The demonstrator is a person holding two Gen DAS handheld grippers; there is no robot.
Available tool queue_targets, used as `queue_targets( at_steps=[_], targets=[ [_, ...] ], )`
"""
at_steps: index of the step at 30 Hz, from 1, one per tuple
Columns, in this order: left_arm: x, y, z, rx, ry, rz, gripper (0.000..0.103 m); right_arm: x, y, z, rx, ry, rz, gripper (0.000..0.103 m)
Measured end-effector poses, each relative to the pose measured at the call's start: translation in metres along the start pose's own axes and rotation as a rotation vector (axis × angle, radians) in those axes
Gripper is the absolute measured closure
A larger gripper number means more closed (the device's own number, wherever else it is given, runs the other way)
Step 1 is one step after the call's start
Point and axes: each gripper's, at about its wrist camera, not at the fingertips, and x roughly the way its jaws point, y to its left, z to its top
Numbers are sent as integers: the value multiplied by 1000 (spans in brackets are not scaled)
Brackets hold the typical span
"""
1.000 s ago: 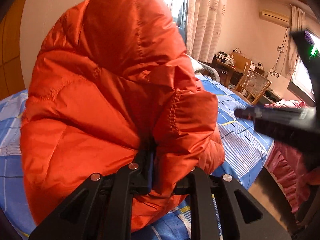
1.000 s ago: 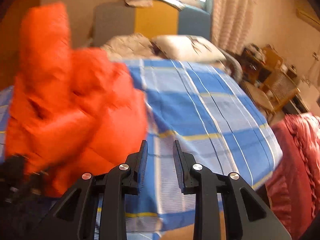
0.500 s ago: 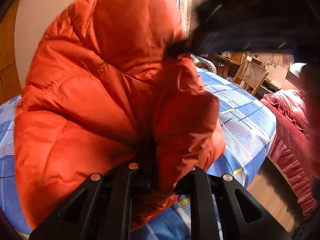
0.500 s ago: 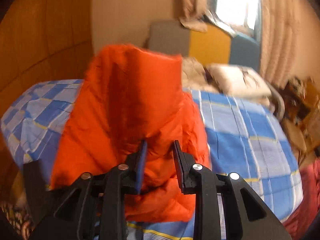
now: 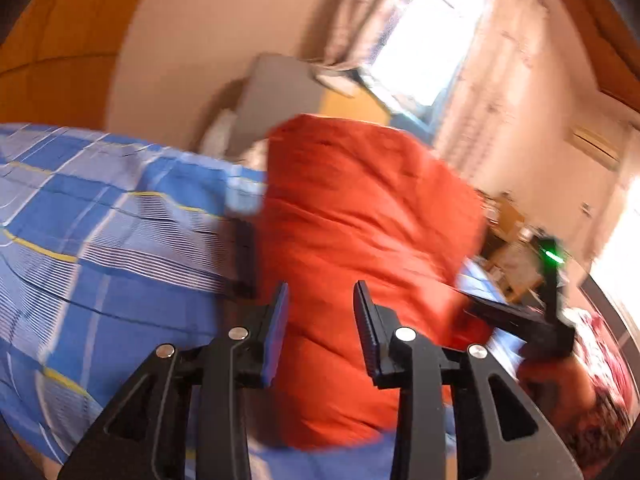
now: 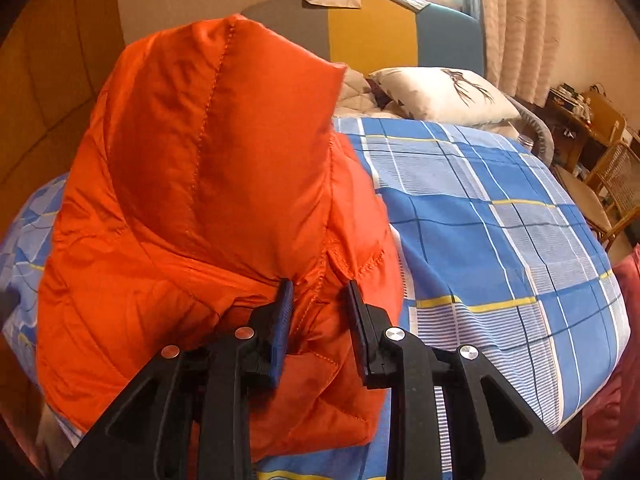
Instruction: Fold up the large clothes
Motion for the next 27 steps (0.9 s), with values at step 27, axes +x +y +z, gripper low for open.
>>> queue_targets(
  at_steps=[27],
  targets=[
    [44,-13,1,72,118,77,84,-14,11,39,38,-3,72,52]
  ],
)
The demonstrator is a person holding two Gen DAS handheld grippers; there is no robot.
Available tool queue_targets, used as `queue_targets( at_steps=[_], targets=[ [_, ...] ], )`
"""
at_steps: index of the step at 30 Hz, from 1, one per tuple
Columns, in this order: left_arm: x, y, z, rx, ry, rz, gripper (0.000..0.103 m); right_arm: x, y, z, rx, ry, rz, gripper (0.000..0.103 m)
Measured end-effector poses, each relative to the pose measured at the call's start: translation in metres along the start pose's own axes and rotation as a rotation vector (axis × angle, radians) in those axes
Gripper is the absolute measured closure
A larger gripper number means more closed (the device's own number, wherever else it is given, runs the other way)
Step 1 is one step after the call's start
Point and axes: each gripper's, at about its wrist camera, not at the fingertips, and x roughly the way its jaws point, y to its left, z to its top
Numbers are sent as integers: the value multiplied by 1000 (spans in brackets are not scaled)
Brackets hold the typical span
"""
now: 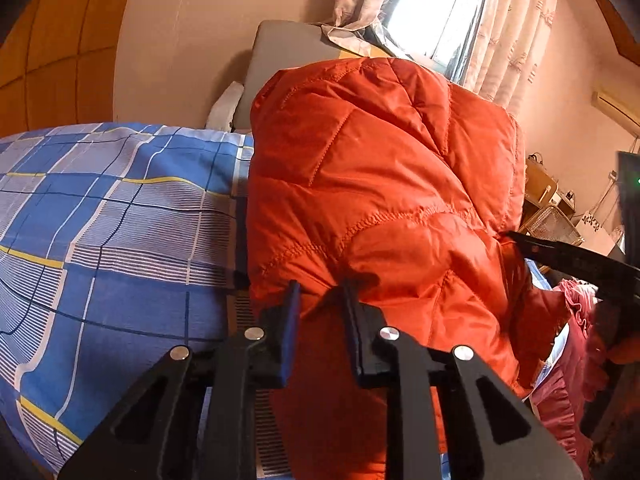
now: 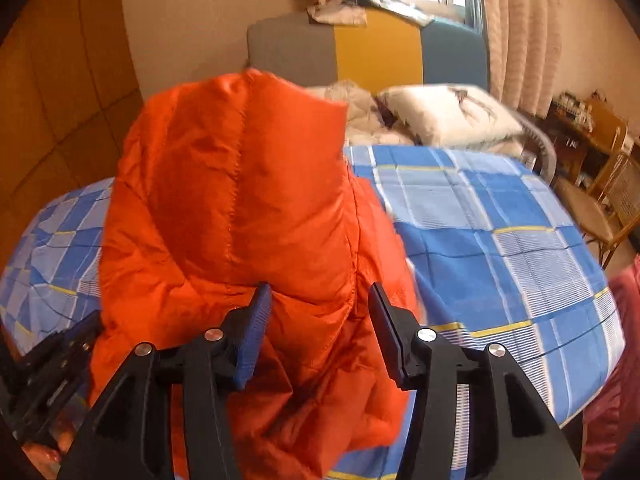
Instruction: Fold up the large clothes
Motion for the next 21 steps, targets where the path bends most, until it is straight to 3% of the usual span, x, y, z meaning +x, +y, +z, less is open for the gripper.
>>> queue_targets(
  at_steps=[7,12,14,16,19,21],
  targets=[
    [-1,-2,3,2,6,-3,84,-29,-4,18,19,-72,67,54],
    [3,-7,3,4,9,9,84,8,16,14,-60,44,45,54],
    [2,-9,4,15,12,20,84,19,19,9,-84,61,64,86],
    [-1,-12,9,29,22,25,84,4,24,12,-121,3,5,96],
    [-13,-16,24,4,0,-10,66,-25,18,23,-102,-84,-25,98],
    [-17,-25,34,15,-23,-14,57,-26,8,28,-90,-89,-59,98]
  ],
)
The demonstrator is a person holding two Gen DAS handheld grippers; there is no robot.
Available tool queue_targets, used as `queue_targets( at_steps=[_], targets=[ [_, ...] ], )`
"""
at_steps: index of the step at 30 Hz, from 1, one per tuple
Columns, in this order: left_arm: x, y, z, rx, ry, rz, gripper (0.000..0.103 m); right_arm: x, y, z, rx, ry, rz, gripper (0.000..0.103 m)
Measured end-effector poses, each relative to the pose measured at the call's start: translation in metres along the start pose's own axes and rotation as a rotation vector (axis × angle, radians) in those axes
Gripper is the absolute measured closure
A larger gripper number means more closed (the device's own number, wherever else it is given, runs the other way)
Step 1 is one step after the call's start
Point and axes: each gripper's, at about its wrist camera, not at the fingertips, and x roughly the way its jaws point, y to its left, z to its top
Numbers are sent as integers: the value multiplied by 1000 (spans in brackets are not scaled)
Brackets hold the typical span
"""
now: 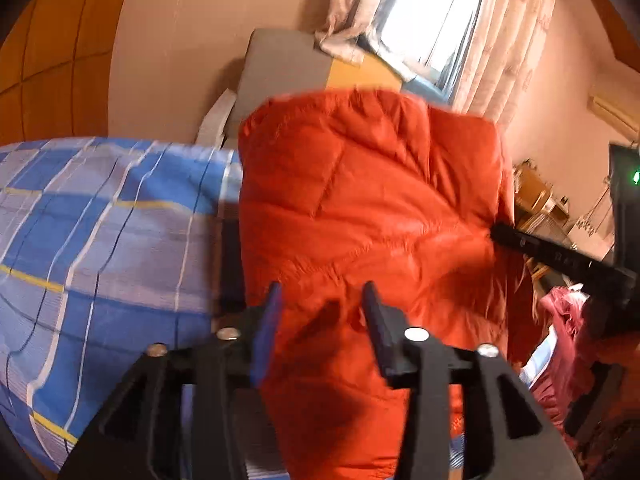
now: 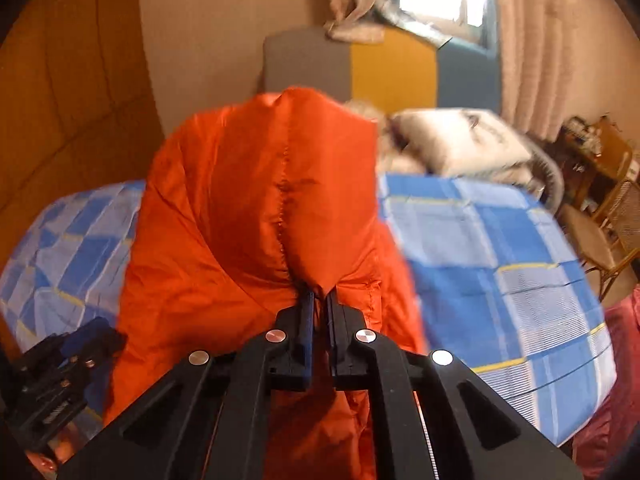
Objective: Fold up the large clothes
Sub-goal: 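Hold the jacket bundle with the right tool while the left tool presses it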
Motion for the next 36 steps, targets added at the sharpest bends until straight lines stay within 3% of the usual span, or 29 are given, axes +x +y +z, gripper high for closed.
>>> queue_targets(
  at_steps=[5,10,15,19,22,24,26,28,31,36],
  targets=[
    [36,-26,-6,122,84,45,54,54,-38,-22,128,103,17,98],
    [45,-41,-30,222,39,90,54,86,-30,-44,67,81,-54,98],
    [32,-29,-34,137,48,78,54,65,-41,-43,101,53,15,94],
    [36,-30,-35,157,56,106,54,20,-42,-34,115,-50,-40,70],
    [37,-33,-33,155,62,122,54,-2,-29,-18,57,-130,-80,70],
    [38,-35,-33,158,66,131,54,2,-14,-3,-5,-139,-80,70],
    [38,-38,-33,159,71,136,54,15,0,9,-56,-135,-90,77],
    [39,-38,-31,159,82,140,54,33,8,15,-92,-108,-108,78],
    [38,-41,-28,158,93,133,54,69,0,19,-84,-40,-180,87],
    [33,-43,-23,160,75,96,51,106,-23,-4,-23,31,-202,87]
  ],
)
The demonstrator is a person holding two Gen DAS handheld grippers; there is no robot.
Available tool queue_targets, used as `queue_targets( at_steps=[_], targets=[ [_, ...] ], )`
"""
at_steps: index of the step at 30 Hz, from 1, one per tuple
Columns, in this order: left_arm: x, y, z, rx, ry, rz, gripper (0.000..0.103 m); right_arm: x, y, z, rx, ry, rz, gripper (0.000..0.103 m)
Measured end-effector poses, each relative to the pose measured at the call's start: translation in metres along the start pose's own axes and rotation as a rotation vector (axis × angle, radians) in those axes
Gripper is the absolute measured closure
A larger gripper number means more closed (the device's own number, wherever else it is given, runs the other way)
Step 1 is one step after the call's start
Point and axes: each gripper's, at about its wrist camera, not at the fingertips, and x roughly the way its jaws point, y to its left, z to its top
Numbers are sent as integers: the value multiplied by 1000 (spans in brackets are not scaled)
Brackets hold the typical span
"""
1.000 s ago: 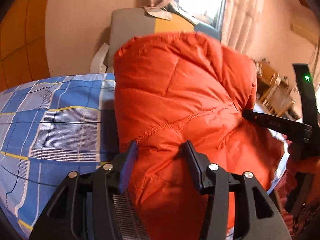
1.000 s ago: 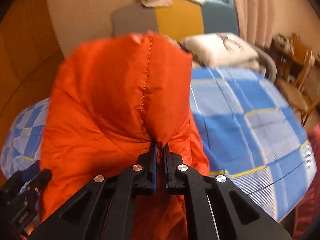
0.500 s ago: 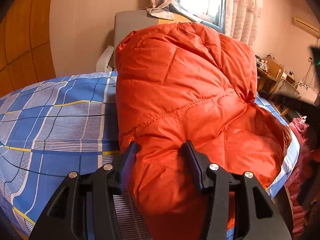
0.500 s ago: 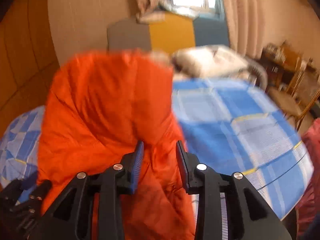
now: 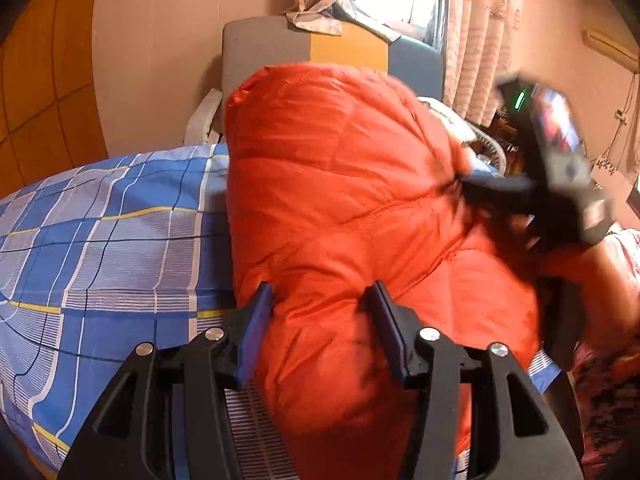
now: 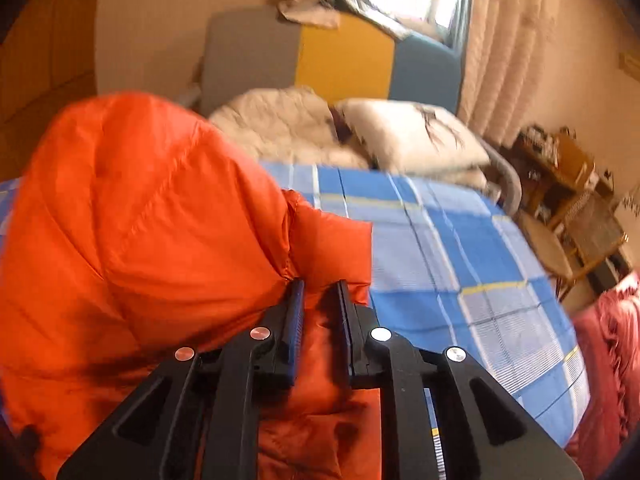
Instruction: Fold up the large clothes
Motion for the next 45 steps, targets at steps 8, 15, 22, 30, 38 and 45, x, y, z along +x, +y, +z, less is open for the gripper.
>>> queue_targets(
  at_steps=[8,15,22,30,38,45],
  targets=[
    [-16,19,3,-69,-27,-2,50,22,-13,-14,77,47,39,87],
    [10,39,-5,-146,93,-67,48,-29,-16,-25,74,-16,93,87],
    [11,33,-3,-109,85,-16,47,-52,-27,-36,105,-16,133,87],
    [7,36,1,-129,110,0,43,-66,-36,-40,99,-12,127,49],
    [7,52,4,-199,134,-67,31,-53,-61,-41,169,100,304,42],
    [15,52,6,-196,173,-89,27,-15,-66,-44,209,259,416,34]
  ],
)
